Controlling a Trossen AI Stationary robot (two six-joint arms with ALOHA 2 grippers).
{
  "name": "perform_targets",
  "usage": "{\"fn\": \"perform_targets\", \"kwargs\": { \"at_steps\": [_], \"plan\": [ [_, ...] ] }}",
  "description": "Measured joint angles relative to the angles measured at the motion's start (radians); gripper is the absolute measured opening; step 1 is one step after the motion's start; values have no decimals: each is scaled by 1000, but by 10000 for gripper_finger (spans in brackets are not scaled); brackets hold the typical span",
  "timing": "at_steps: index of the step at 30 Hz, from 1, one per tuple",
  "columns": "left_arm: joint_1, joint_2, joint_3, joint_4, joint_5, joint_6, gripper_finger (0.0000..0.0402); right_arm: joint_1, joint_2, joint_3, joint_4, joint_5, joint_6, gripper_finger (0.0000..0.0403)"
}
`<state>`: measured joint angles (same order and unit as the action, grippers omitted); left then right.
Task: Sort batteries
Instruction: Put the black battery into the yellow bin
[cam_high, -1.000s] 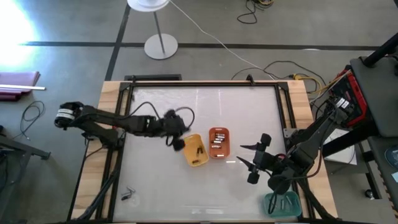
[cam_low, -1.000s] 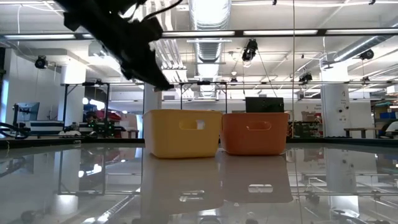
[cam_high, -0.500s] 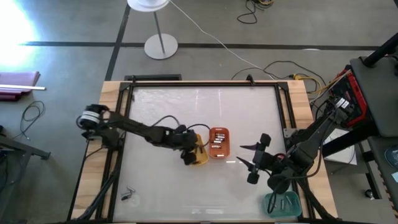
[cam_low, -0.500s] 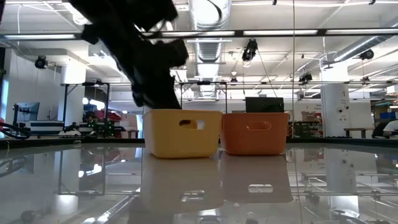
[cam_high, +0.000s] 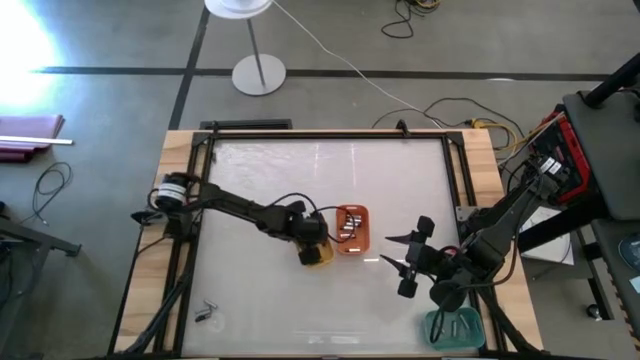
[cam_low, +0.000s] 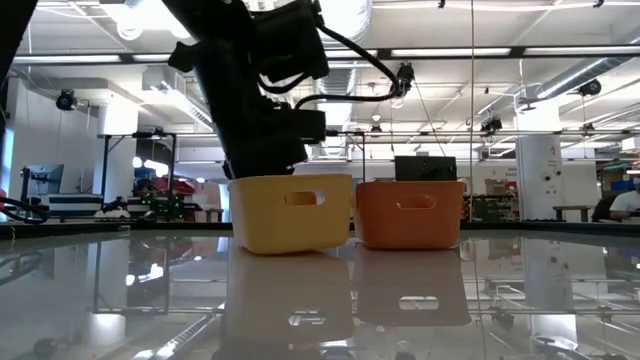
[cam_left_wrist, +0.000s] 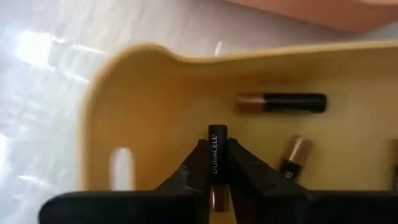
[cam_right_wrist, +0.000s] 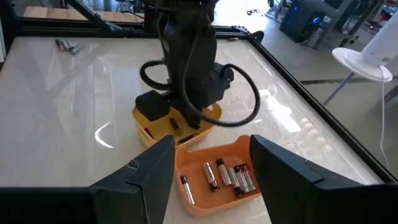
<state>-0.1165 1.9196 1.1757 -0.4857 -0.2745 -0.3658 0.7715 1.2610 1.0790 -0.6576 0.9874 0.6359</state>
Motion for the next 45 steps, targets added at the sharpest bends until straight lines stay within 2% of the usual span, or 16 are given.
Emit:
{"fn": "perform_targets", "kwargs": {
  "at_steps": [8,17,22,29,36,45],
  "plan": [
    [5,56,84,-100,-129,92,62,0,0,-2,1,0,19,201],
    [27,53,117,-91,-188,219,129,0,0,-4,0,0,19,201],
    [68,52,117,-41,-241,323,151,0,0,-4,1,0,18,201],
    [81,51,117,40,-172,436,155,0,0,-5,1,0,19,201],
    [52,36,118,-65,-144,413,155,0,0,-5,1,0,17,201],
    [-5,-21,118,-75,-126,405,155,0,0,-5,1,0,1,201]
  ]
}}
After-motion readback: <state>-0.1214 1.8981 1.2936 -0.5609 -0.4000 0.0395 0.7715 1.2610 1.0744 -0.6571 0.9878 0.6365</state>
